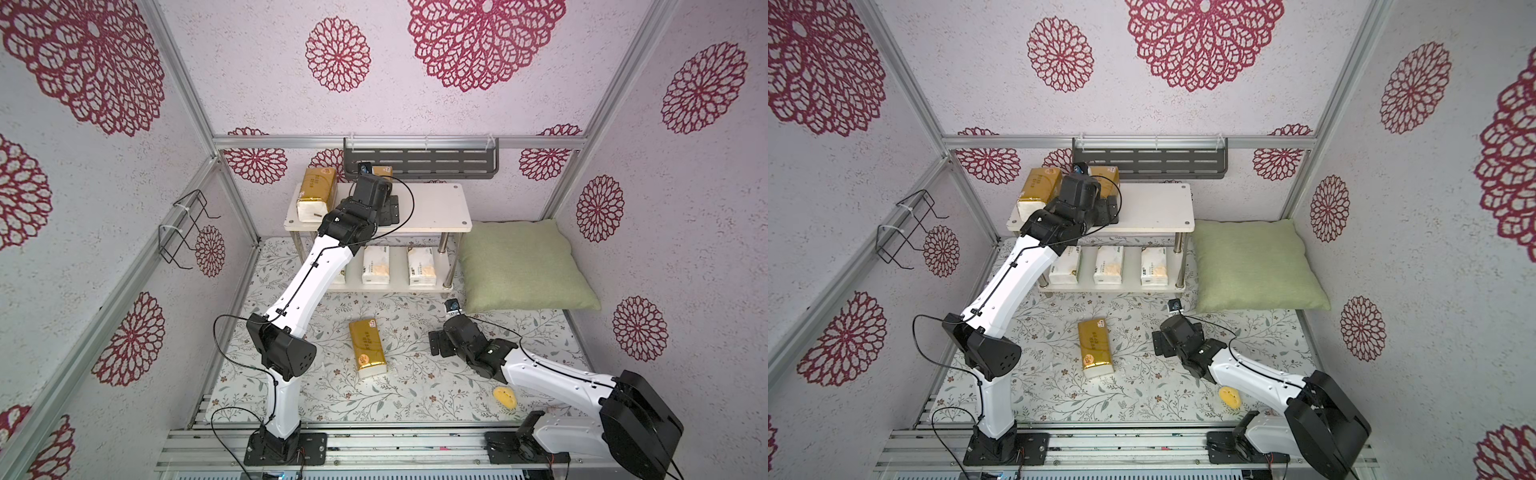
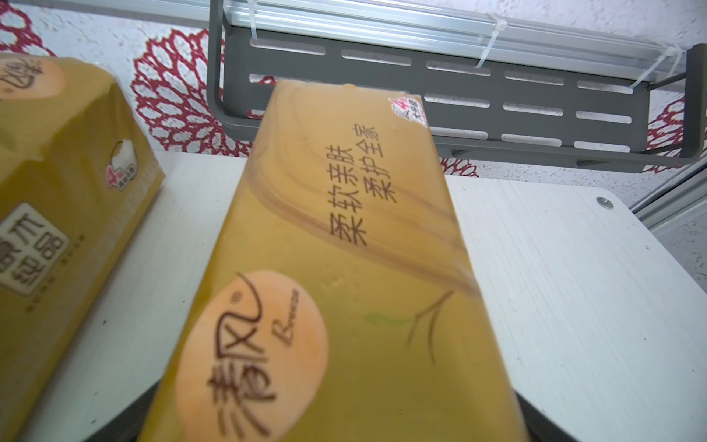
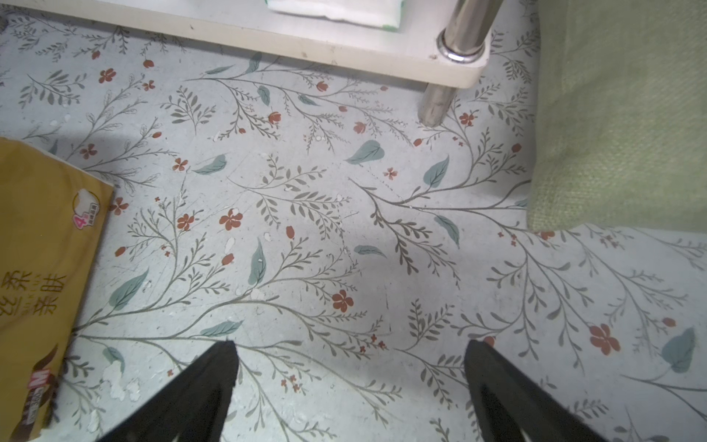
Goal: Place the tissue boxes on the shelf by color
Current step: Place a box of tissues on the shelf.
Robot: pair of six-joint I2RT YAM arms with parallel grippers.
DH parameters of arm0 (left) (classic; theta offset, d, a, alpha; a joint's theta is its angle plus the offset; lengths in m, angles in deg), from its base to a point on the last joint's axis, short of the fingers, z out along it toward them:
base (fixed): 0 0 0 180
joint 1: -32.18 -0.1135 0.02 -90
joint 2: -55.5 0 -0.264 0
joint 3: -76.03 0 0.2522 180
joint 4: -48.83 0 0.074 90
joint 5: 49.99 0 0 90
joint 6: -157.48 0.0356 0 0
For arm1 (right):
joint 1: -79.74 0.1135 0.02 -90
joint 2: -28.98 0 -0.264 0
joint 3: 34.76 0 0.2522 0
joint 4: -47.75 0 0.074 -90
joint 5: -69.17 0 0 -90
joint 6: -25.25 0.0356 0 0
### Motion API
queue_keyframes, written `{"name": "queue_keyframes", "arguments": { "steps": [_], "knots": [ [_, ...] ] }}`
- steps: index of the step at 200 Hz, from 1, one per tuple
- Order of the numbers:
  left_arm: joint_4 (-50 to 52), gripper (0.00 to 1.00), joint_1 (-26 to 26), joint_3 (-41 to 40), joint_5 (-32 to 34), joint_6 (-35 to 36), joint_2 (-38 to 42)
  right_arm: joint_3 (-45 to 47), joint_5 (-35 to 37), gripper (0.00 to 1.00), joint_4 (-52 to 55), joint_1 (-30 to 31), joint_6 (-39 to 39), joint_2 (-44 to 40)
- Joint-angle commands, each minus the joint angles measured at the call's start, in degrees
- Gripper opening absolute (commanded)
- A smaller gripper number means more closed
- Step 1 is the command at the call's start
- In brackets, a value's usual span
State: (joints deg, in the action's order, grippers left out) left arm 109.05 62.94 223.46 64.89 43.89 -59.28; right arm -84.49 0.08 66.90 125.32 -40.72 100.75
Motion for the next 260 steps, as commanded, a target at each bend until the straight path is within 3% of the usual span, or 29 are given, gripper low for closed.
{"name": "queue_keyframes", "arguments": {
  "steps": [1,87,260],
  "knots": [
    [-1.8,0.97,0.0,-0.9,-0.1,0.4,1.1,-0.2,0.5,0.99,-0.5,0.4,0.5,-0.4],
    [-5.8,0.99,2.2,-4.2,7.3,0.4,3.3,-0.3,0.7,0.99,0.1,0.5,0.5,-0.8],
    [-7.3,0.90,3.7,-4.7,11.0,-0.3,2.8,1.0,0.4,0.99,-0.5,0.6,0.8,-0.9]
  ]
}}
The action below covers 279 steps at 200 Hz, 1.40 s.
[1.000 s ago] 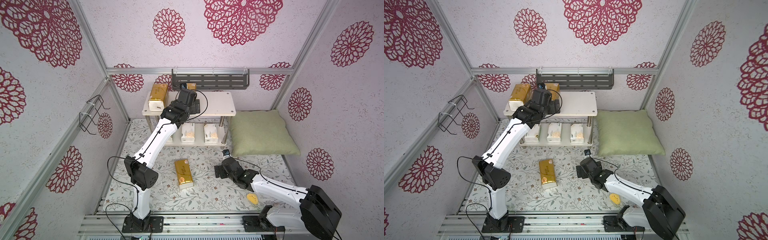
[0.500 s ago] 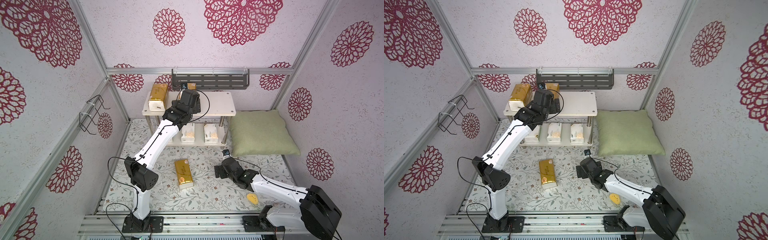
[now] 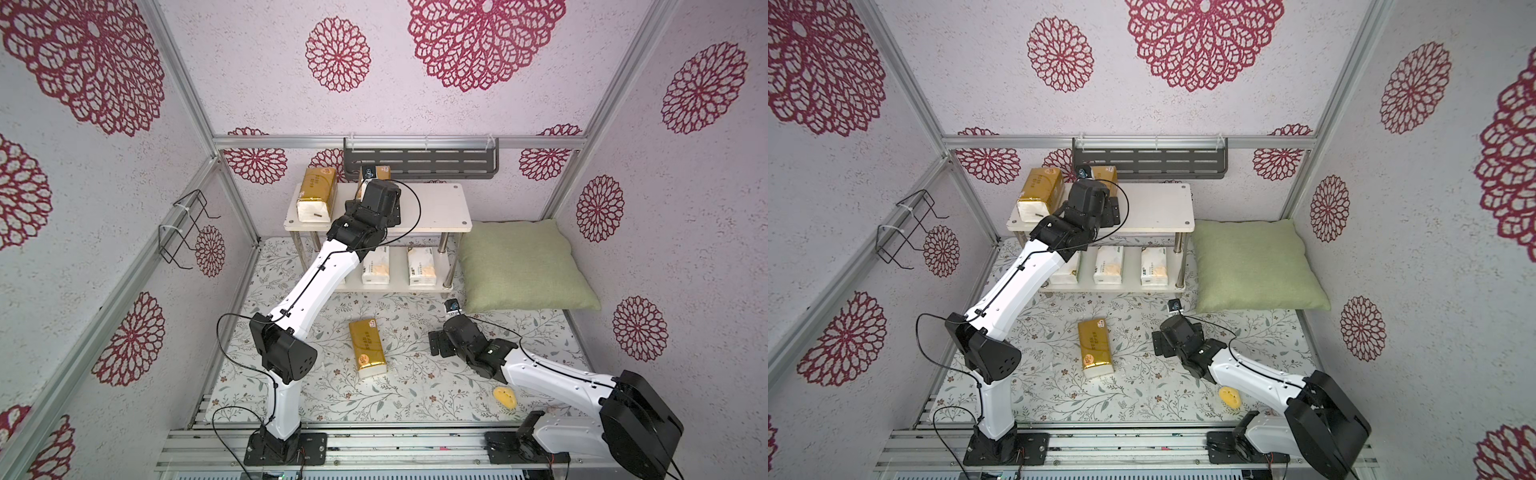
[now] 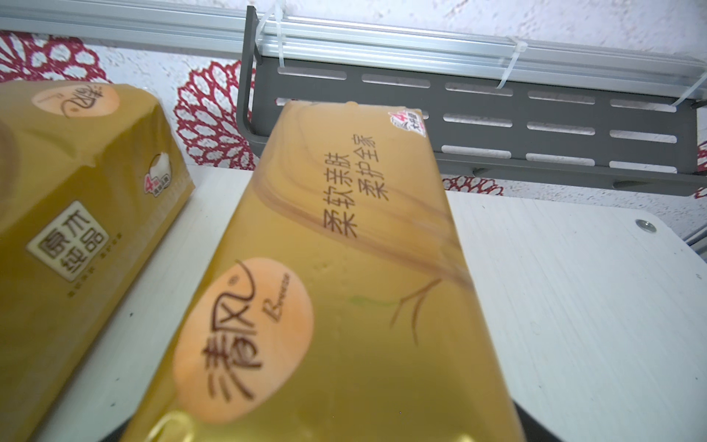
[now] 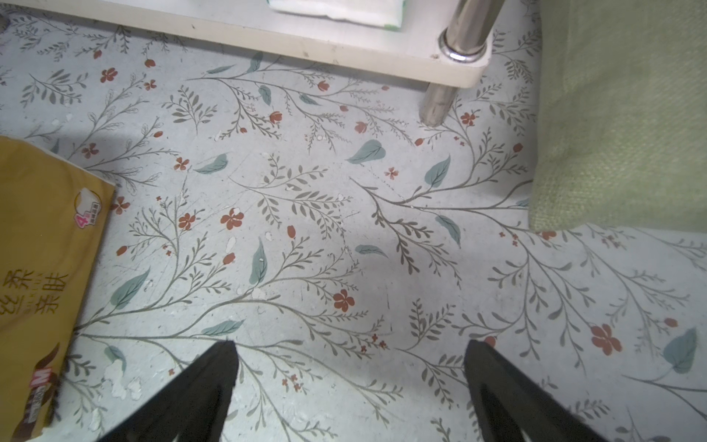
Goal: Place the tissue boxes on the shelf by color
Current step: Place a box of tissues on the shelf.
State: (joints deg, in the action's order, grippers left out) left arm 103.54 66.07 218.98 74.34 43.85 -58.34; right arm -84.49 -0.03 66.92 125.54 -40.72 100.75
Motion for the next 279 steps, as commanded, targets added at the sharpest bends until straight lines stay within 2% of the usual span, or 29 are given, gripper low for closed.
{"name": "queue_keyframes", "arguments": {
  "steps": [1,81,113,126,279],
  "knots": [
    [-1.8,0.90,0.6,-0.3,1.5,-0.2,1.9,1.0,0.5,0.99,-0.5,0.4,0.8,-0.9],
    [-1.5,0.90,1.1,-1.2,2.4,-0.1,2.7,0.6,0.1,0.99,-0.9,0.3,0.8,-0.2],
    [-1.5,1.00,1.0,-0.9,2.2,0.2,2.4,0.7,0.3,0.99,-0.6,0.4,0.8,-0.4],
    [-1.6,0.97,1.0,-0.9,1.7,0.3,2.5,0.7,0.4,0.99,-0.5,0.4,0.8,-0.5],
    [-3.2,0.97,1.5,-4.0,0.7,1.0,6.8,0.3,0.1,0.99,-0.9,0.8,1.0,-0.1]
  ]
}}
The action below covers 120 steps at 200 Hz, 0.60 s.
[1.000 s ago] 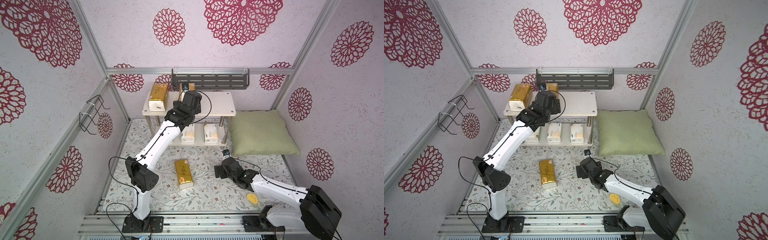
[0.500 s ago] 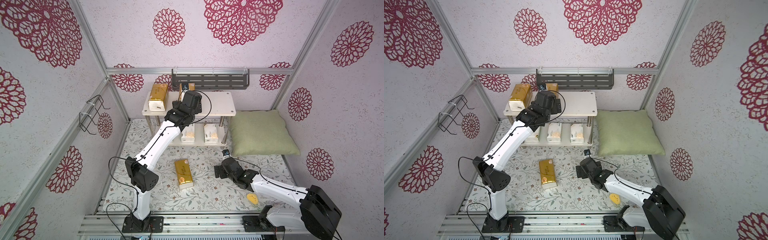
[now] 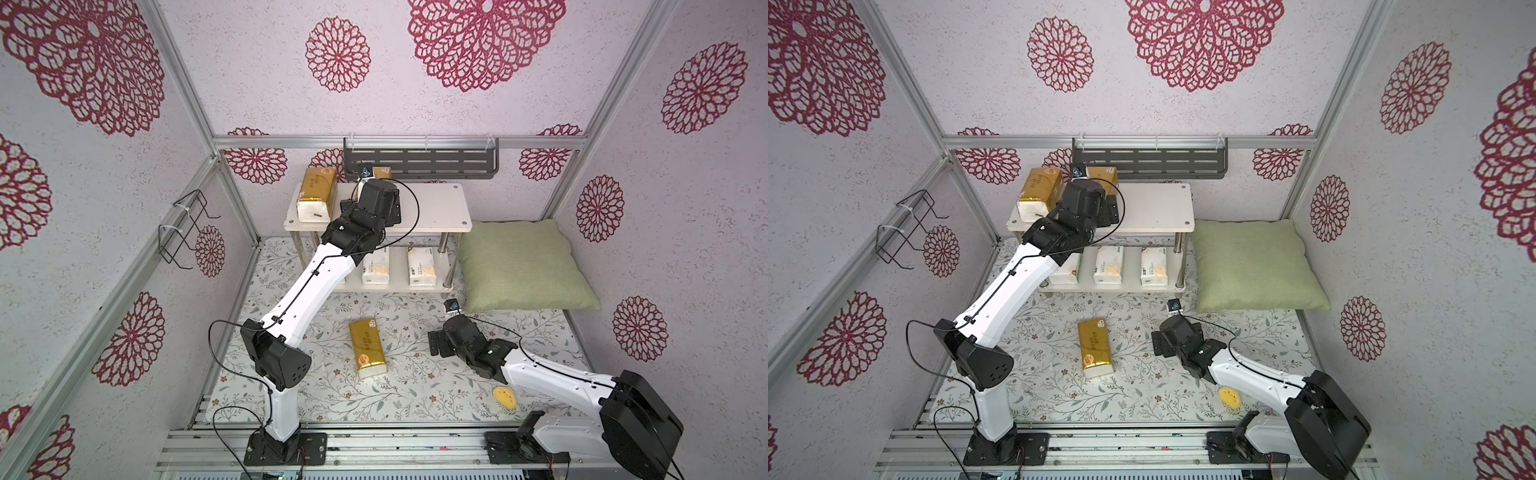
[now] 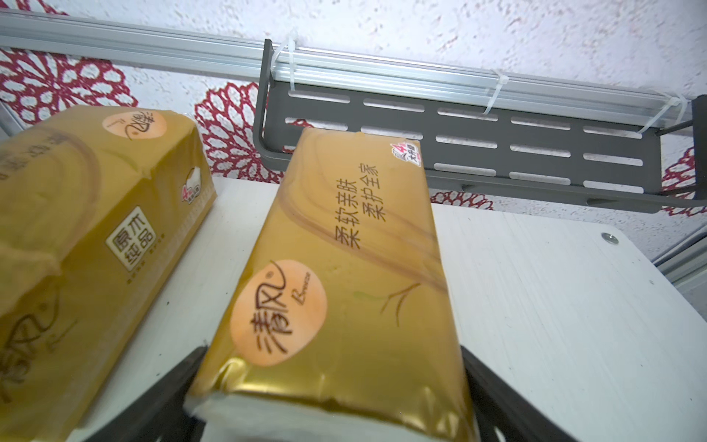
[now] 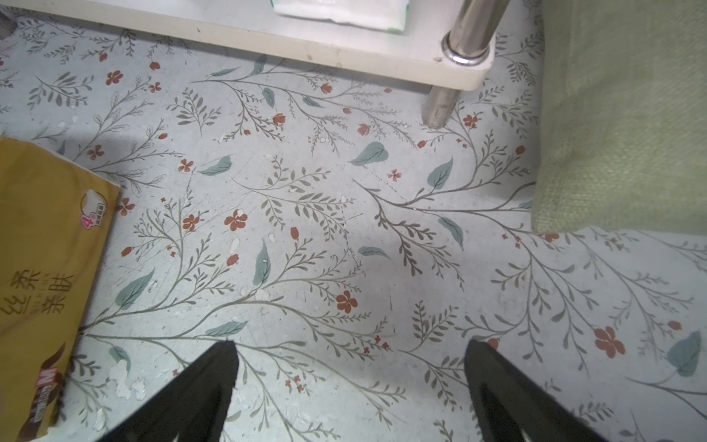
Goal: Place the tissue boxes on the shelf by color
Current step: Place a box of tissues on the shelf.
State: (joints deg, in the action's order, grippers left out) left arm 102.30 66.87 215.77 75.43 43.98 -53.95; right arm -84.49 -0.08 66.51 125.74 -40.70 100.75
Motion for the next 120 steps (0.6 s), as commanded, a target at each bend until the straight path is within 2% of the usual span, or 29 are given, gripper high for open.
{"name": "queue_keyframes", "arguments": {
  "steps": [1,46,120],
  "knots": [
    [-1.9,0.97,0.7,-0.8,-0.4,0.8,2.5,0.3,0.1,0.99,-0.5,0.6,1.0,-0.1],
    [-1.7,0.98,0.9,-0.7,-2.2,0.4,2.5,0.2,0.3,0.99,-0.6,0.8,1.1,0.0],
    [-1.8,0.97,1.1,-0.7,-0.4,0.9,3.0,0.0,0.3,0.99,-0.4,0.8,0.9,0.2]
  ]
}}
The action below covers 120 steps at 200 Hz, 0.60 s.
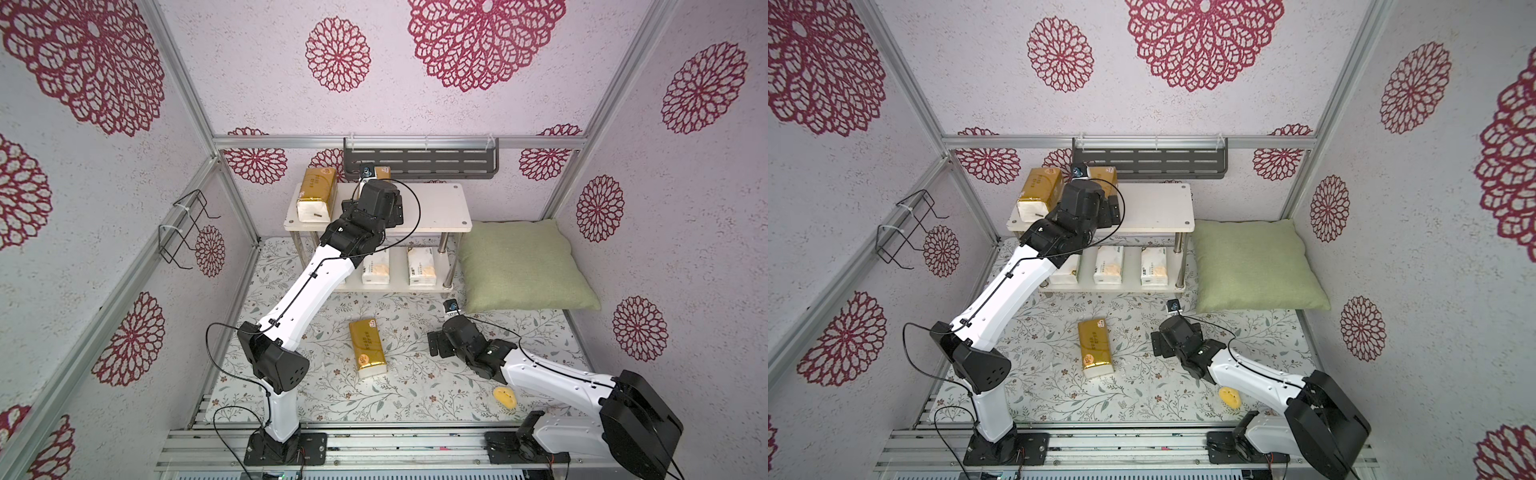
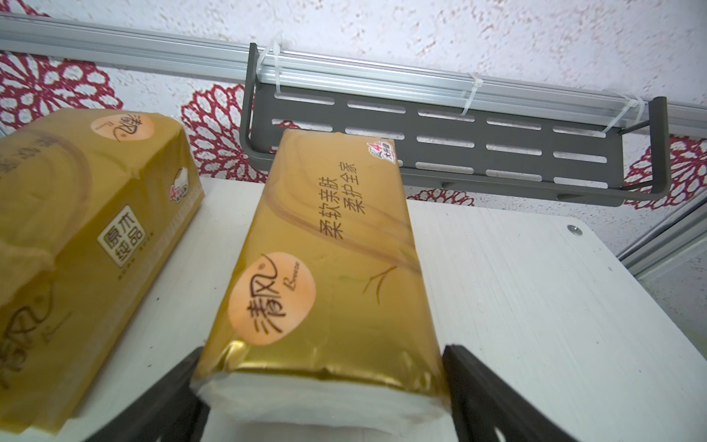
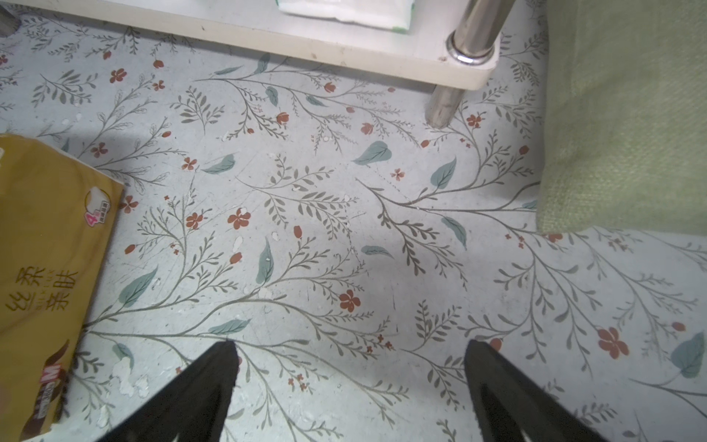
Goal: Place the tissue boxes on the shelf by color
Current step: Place a box of tissues on the shelf.
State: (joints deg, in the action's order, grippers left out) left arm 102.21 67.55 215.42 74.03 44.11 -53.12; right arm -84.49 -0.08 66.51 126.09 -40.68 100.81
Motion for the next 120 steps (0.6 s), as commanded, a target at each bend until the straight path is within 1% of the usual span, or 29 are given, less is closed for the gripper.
{"name": "queue_keyframes", "arguments": {
  "steps": [1,50,120],
  "knots": [
    [-1.7,0.97,0.4,-0.4,1.0,0.9,2.2,0.0,0.3,0.99,-0.5,0.5,0.9,0.1],
    [-1.9,0.97,0.5,-0.7,1.7,1.1,3.5,-0.1,0.3,0.99,-0.8,0.5,0.8,0.3],
    [-3.2,0.97,0.7,-2.7,0.3,0.9,7.8,-0.7,0.2,0.99,-0.6,0.6,0.6,0.7]
  ]
}}
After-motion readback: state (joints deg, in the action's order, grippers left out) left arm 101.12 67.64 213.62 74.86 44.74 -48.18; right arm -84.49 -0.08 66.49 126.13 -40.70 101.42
